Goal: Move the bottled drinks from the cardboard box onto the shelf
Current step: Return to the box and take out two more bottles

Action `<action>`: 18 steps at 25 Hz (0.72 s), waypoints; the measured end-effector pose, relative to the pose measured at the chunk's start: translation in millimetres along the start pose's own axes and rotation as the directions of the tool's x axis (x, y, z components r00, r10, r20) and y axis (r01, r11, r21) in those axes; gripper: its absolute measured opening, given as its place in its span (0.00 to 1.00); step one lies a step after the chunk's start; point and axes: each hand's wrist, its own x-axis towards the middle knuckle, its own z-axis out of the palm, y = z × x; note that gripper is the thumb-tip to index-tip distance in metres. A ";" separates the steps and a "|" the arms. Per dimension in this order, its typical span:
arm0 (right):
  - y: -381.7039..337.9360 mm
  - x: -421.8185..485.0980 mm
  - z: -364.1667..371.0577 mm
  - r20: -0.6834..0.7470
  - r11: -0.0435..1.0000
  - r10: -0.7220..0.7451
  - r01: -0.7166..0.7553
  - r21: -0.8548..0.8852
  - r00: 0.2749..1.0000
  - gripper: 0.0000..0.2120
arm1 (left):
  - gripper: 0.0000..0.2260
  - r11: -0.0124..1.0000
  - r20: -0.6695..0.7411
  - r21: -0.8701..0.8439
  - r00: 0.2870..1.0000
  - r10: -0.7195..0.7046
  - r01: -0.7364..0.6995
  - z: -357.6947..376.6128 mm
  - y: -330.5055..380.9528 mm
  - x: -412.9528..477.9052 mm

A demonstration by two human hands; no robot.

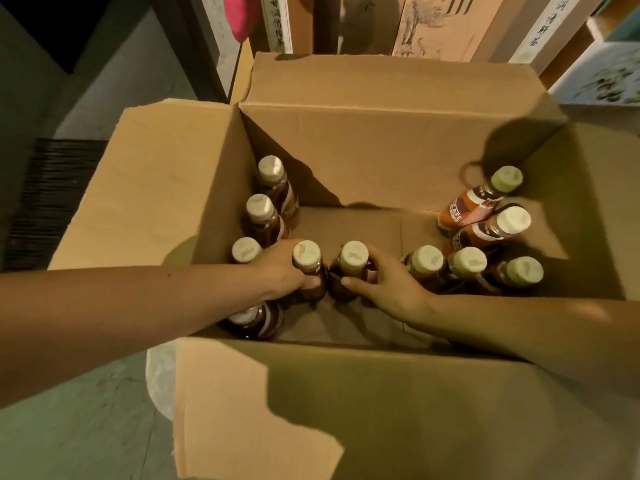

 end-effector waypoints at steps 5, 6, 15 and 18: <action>4.6 3.6 5.1 -0.038 0.999 0.006 -0.008 -0.051 0.999 0.26 | 0.25 0.996 -0.027 0.084 1.000 -0.004 0.007 3.5 -8.0 8.0; 5.5 4.6 5.5 -0.043 0.999 0.012 -0.014 -0.047 0.999 0.25 | 0.26 0.996 -0.040 0.084 0.999 -0.006 0.009 4.9 -9.7 9.8; -8.1 5.3 -3.3 -0.015 0.997 -0.043 0.042 -0.066 0.999 0.11 | 0.23 0.980 -0.028 0.081 0.982 0.187 -0.184 2.1 -3.1 1.7; -18.7 2.0 -8.9 -0.084 0.989 -0.071 0.060 -0.137 0.994 0.16 | 0.22 0.946 -0.072 0.121 0.948 0.311 -0.302 -9.9 10.1 -11.9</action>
